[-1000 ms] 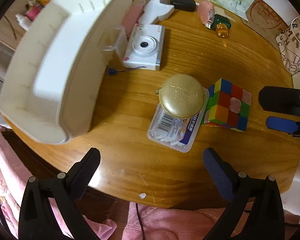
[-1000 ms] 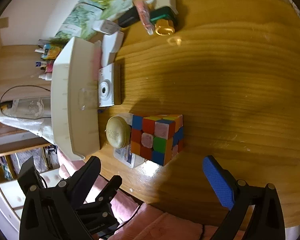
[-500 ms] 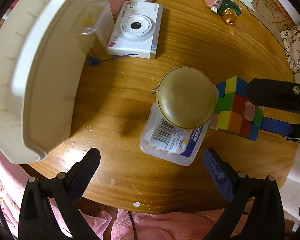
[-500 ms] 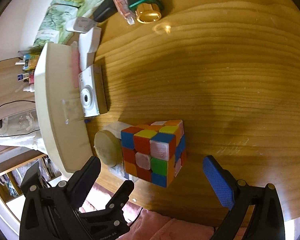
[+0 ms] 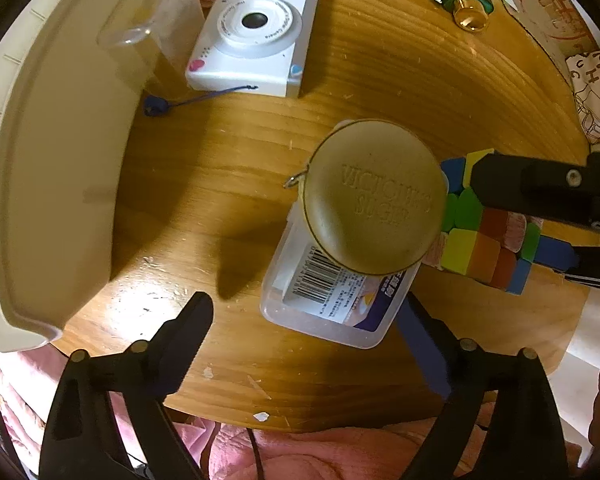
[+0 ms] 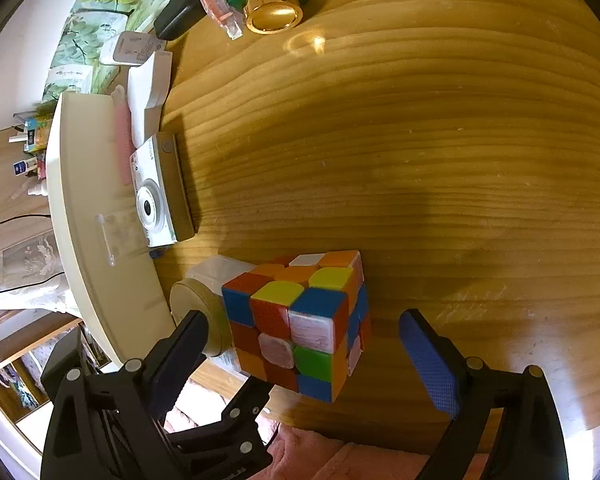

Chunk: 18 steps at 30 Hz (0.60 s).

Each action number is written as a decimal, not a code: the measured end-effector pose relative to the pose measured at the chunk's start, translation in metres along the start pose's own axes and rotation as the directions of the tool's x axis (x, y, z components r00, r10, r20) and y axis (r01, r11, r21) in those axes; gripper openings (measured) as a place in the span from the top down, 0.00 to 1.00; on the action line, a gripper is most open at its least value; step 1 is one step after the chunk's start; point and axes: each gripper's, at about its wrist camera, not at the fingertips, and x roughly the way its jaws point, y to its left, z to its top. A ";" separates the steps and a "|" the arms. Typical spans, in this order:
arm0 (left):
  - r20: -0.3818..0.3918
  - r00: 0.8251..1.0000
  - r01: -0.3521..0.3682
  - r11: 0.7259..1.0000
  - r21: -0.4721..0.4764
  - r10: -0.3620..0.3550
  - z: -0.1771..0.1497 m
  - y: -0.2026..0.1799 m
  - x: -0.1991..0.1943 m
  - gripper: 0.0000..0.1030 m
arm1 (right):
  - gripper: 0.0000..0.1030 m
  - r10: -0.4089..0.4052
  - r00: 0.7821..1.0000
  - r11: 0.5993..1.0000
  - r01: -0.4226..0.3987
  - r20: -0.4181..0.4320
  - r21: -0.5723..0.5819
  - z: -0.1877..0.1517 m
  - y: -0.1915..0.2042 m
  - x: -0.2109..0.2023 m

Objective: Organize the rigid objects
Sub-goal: 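Grasp the gold round tin with the left tool while the right tool grasps the Rubik's cube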

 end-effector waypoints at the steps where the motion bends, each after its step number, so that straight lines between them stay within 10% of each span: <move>1: -0.003 1.000 0.004 1.000 -0.001 -0.004 0.000 -0.001 0.002 0.13 | 0.11 -0.004 1.000 1.000 0.004 -0.005 0.002 0.000 0.001 0.001; 9: -0.004 1.000 0.010 1.000 -0.012 -0.010 0.003 -0.005 0.014 0.27 | 0.28 -0.018 0.999 1.000 0.018 -0.034 -0.001 0.001 0.001 0.010; 18: -0.008 1.000 0.007 0.999 -0.043 -0.008 0.012 -0.006 0.004 0.66 | 0.33 -0.007 1.000 1.000 0.007 -0.028 -0.005 0.001 0.001 0.007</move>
